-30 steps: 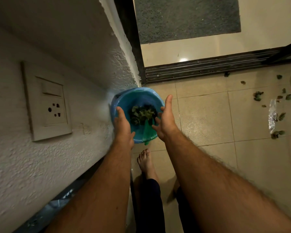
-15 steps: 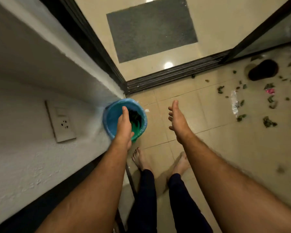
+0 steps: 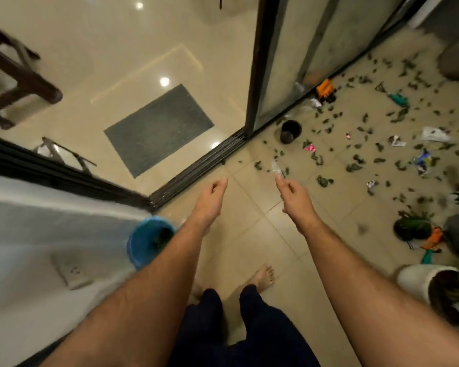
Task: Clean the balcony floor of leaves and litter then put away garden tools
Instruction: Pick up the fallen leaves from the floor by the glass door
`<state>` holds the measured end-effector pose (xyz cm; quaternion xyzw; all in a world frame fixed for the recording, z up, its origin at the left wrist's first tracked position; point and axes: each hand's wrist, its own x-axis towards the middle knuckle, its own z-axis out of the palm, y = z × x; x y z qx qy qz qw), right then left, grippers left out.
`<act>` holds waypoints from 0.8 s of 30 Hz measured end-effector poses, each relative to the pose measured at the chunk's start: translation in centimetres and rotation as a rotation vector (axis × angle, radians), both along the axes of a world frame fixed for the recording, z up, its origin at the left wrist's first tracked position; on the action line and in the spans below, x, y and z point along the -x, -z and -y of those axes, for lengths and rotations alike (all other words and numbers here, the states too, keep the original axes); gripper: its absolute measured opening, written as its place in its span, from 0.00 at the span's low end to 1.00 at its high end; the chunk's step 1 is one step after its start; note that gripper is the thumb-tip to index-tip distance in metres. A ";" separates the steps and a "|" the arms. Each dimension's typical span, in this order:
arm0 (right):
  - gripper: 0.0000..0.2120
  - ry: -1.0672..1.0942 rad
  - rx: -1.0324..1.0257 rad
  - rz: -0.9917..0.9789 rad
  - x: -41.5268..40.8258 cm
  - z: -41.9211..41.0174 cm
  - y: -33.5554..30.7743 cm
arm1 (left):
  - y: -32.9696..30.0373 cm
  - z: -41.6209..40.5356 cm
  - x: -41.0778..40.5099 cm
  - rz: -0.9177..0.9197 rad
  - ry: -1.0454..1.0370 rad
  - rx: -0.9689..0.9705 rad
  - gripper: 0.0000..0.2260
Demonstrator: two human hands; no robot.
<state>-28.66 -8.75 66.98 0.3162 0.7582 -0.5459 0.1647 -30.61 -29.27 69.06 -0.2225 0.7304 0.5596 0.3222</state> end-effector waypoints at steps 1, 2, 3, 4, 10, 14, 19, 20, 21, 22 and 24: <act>0.19 0.045 0.019 -0.015 -0.3 -1.6 -0.5 | -0.5 -1.7 0.2 -0.021 0.054 0.006 0.27; 0.18 0.089 0.045 -0.018 -0.5 -3.1 -0.9 | -0.7 -3.4 0.5 -0.040 0.107 0.015 0.29; 0.19 0.122 0.059 -0.021 -0.7 -4.4 -1.2 | -1.0 -5.0 0.9 -0.058 0.157 0.028 0.30; 0.20 0.150 0.065 -0.025 -0.8 -5.4 -1.4 | -1.0 -6.4 1.3 -0.080 0.199 0.042 0.31; 0.17 0.331 0.050 -0.039 -1.1 -11.2 -1.3 | -1.7 -14.3 3.5 -0.146 0.427 0.067 0.30; 0.14 0.368 0.042 -0.031 0.7 -13.7 -0.4 | 0.0 -16.3 6.1 -0.148 0.498 0.109 0.29; 0.14 0.415 0.040 -0.011 2.8 -14.8 1.6 | 2.6 -17.1 9.7 -0.122 0.527 0.125 0.30; 0.14 0.422 0.041 -0.006 3.3 -14.9 2.1 | 3.1 -17.2 10.4 -0.116 0.540 0.121 0.30; 0.14 0.427 0.040 0.003 3.9 -15.1 2.8 | 3.6 -17.4 11.1 -0.109 0.555 0.121 0.30; 0.14 0.435 0.039 0.010 4.7 -15.2 3.5 | 4.2 -17.6 12.0 -0.105 0.566 0.118 0.30; 0.14 0.433 0.038 0.024 6.2 -15.6 5.5 | 5.7 -18.1 13.6 -0.111 0.572 0.116 0.30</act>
